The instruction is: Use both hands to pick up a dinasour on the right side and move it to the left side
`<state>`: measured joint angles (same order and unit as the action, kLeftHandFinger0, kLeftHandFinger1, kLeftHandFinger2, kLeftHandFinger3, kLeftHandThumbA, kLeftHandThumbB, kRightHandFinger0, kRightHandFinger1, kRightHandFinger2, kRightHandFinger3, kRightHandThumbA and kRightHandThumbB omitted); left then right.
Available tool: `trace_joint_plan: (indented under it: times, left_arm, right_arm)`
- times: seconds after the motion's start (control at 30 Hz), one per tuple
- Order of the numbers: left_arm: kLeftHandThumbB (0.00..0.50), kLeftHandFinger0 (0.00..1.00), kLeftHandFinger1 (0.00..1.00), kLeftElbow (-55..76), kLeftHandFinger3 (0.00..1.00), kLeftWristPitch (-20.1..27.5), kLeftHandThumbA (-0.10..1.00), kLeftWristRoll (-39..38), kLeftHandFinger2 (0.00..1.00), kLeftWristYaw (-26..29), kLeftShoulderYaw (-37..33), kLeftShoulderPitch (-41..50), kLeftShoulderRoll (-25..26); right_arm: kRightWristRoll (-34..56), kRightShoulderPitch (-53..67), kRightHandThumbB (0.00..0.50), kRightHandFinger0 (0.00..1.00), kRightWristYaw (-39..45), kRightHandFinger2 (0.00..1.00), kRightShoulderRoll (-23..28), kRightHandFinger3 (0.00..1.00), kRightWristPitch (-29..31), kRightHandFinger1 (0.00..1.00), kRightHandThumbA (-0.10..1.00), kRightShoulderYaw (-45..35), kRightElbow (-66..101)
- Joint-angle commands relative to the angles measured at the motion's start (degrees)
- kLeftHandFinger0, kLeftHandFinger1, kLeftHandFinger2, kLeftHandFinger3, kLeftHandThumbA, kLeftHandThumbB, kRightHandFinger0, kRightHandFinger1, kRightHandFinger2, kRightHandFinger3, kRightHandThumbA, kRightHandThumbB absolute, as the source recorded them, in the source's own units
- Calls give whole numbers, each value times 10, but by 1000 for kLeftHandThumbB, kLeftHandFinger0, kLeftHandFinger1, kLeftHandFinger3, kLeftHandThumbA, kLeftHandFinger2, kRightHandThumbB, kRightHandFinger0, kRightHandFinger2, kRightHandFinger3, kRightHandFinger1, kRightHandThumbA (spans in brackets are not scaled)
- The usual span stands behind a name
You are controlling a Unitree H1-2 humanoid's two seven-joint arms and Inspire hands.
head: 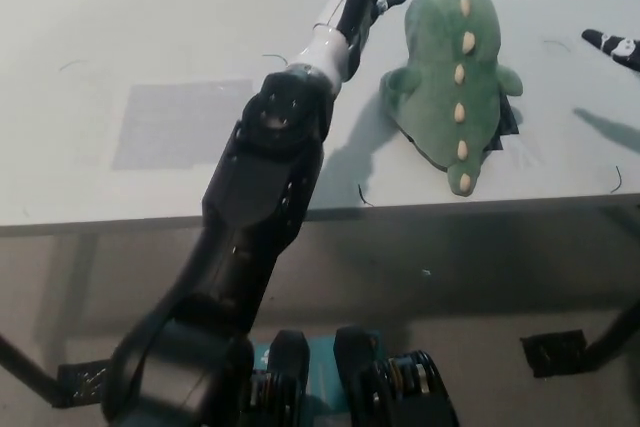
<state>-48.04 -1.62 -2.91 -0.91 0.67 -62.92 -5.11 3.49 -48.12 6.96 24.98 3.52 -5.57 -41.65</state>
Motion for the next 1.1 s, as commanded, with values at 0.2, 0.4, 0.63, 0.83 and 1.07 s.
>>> trace_joint_plan:
  times: [0.2,0.4,0.63,0.83,1.07]
  left_arm:
    - [298,1000,1000,-138,1000,51,1000,0,1000,51,13,-93,-4]
    - [243,1000,1000,-166,1000,38,1000,-1,1000,73,19,-93,-10]
    - [242,1000,1000,-192,1000,42,1000,-3,1000,75,30,-94,-9]
    - [259,1000,1000,-215,1000,45,1000,4,1000,71,22,-88,-2]
    - [283,1000,1000,-234,1000,40,1000,-2,1000,61,25,-74,-10]
  right_arm:
    - [-35,-126,43,1000,22,1000,27,1000,103,1000,1000,50,-179]
    - [-46,-111,55,1000,14,1000,25,1000,112,1000,1000,58,-174]
    - [-51,-102,85,1000,10,1000,28,1000,100,1000,1000,56,-170]
    - [-54,-95,103,1000,5,1000,26,1000,99,1000,1000,55,-166]
    - [-56,-99,67,1000,7,1000,5,1000,95,1000,1000,60,-191]
